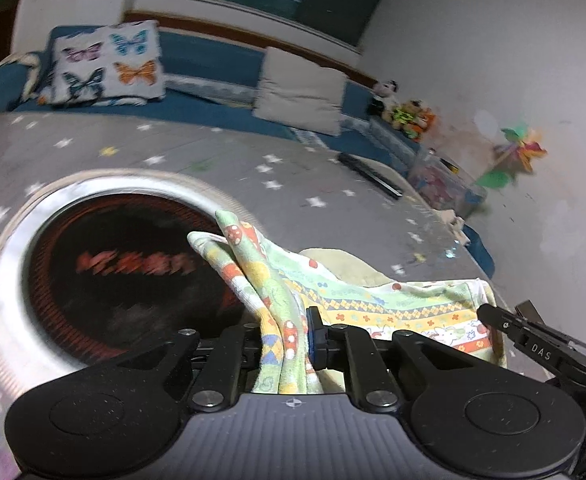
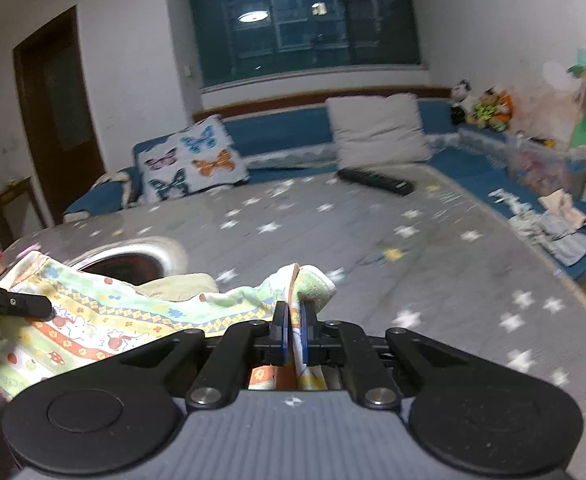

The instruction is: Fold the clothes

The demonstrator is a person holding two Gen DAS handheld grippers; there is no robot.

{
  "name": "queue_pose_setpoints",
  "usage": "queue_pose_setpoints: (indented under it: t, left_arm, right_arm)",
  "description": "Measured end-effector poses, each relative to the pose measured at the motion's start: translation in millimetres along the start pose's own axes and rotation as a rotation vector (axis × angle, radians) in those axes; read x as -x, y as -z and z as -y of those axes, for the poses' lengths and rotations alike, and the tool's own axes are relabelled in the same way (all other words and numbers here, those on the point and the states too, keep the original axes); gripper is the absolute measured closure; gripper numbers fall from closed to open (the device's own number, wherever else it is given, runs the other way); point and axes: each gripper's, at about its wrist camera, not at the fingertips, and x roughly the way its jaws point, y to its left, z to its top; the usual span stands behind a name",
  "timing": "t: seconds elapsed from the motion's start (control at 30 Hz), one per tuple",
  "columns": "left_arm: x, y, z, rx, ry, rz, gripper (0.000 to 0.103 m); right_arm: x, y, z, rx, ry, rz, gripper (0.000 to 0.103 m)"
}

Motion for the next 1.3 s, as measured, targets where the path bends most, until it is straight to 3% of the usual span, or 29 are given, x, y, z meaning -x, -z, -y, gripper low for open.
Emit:
queue_pose_setpoints:
  t: [0.53, 0.8, 1.07, 1.17, 1.23, 1.3]
  left_arm:
    - [-103, -47, 91, -0.158, 0.063, -0.051, 0.091]
    - [-137, -43, 115, -0.206, 0.075, -0.096, 0.091]
    - [-164, -29, 126, -0.263, 0.038, -0.154, 0.087]
    - [-167, -24, 123, -0.274, 0.015, -0.158, 0.08]
    - [-166, -23, 120, -0.275, -0.021, -0.153, 0.06]
    - [-163, -22, 117, -0.286, -0.05, -0.139, 0.056]
  right_arm:
    - [-20, -52, 84, 0.03, 0.228, 0.055, 0.098]
    - [-33, -46, 113, 0.008, 0.3, 0.029, 0.098]
    - [-47, -25, 135, -0.023, 0.342, -0.031, 0.098]
    - [-51, -19, 141, -0.034, 0.347, -0.054, 0.098]
    - [-53, -15, 145, -0.042, 0.351, -0.067, 0.097]
    - [-51, -14, 147, -0.052, 0.367, -0.066, 0.096]
